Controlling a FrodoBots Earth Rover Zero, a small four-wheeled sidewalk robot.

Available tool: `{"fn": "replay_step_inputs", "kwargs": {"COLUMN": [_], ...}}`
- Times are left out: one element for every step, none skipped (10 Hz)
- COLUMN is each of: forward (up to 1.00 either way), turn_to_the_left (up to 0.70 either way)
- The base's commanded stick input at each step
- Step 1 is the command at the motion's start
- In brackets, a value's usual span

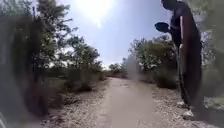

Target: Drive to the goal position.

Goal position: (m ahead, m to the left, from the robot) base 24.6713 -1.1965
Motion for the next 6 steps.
{"fn": "replay_step_inputs", "kwargs": {"forward": [0.45,0.45,0.45,0.45,0.45,0.45], "turn_to_the_left": [0.02,0.02,0.02,0.02,0.02,0.02]}}
